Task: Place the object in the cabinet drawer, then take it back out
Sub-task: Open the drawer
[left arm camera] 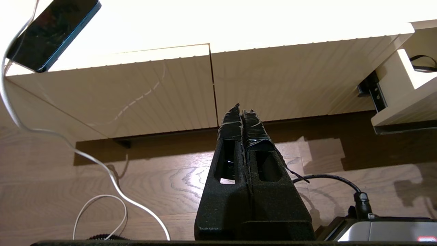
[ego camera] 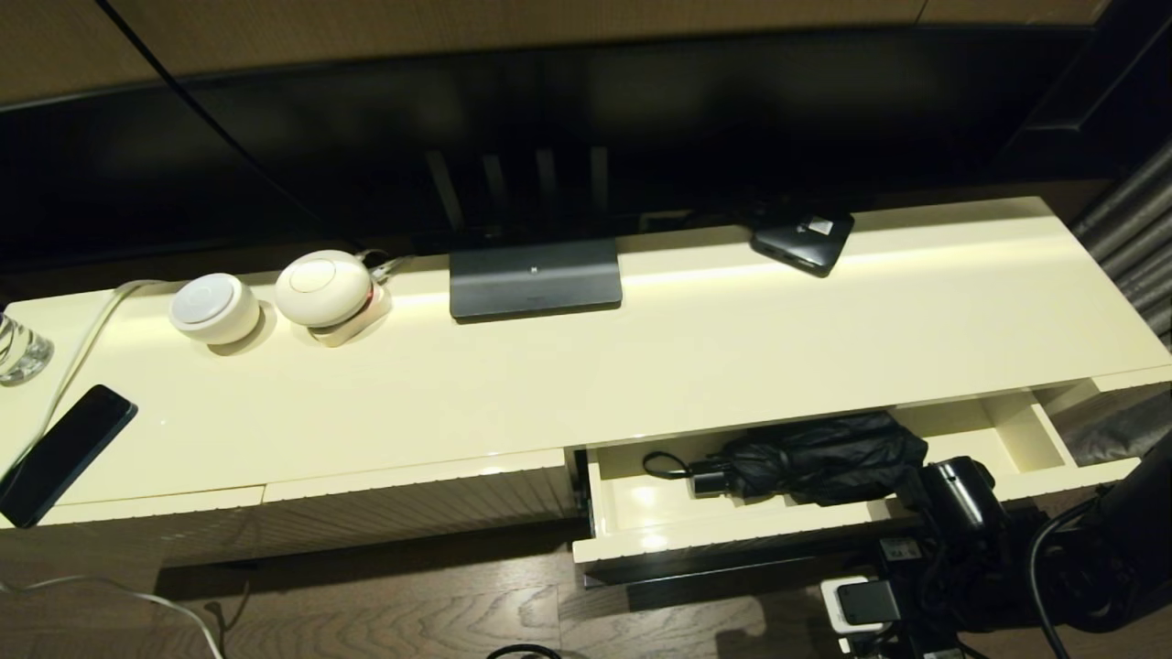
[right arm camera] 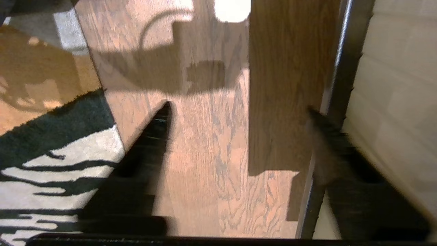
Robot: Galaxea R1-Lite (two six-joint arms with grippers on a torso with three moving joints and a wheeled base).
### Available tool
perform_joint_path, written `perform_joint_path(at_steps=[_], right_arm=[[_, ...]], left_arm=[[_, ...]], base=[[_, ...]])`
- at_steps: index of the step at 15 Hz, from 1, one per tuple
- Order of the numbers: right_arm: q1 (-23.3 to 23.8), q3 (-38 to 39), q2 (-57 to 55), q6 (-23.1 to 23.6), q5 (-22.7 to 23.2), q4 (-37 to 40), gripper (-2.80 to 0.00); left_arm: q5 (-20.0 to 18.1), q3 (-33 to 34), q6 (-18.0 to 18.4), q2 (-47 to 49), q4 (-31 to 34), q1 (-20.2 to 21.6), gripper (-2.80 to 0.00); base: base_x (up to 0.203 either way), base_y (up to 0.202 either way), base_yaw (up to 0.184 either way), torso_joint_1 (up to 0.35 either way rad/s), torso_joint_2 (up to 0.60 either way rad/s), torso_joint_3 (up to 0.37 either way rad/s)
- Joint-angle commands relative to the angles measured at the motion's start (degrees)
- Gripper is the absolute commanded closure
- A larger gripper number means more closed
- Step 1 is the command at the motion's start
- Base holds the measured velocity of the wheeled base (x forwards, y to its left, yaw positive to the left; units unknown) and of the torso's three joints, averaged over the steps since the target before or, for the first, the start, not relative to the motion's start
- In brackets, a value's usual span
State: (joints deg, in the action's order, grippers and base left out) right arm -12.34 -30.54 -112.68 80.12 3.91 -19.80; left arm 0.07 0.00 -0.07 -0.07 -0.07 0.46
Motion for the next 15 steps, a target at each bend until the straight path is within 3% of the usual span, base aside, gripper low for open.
perform_joint_path(at_steps=[1, 6, 11, 15], right_arm=[[-0.1, -0.1, 0.4, 0.5, 0.0, -0.2, 0.0], [-0.1, 0.9, 7.3, 0.4, -0.1, 1.6, 0.0], [-0.1, 7.2, 23.1, 0.1, -0.4, 11.3, 0.0], [-0.1, 8.3, 37.3, -2.9, -0.2, 18.6, 0.0]], left_arm=[[0.0, 0.2, 0.0, 0.1, 0.1, 0.0, 0.0], [0.0, 0.2, 0.0, 0.1, 0.0, 0.0, 0.0], [0.0, 0.2, 0.0, 0.1, 0.1, 0.0, 0.0], [0.0, 0.2, 0.0, 0.1, 0.1, 0.0, 0.0]], base=[[0.0, 0.0, 0.0, 0.0, 0.0, 0.0], [0.0, 0.0, 0.0, 0.0, 0.0, 0.0], [0.0, 0.0, 0.0, 0.0, 0.0, 0.0], [0.0, 0.0, 0.0, 0.0, 0.0, 0.0]])
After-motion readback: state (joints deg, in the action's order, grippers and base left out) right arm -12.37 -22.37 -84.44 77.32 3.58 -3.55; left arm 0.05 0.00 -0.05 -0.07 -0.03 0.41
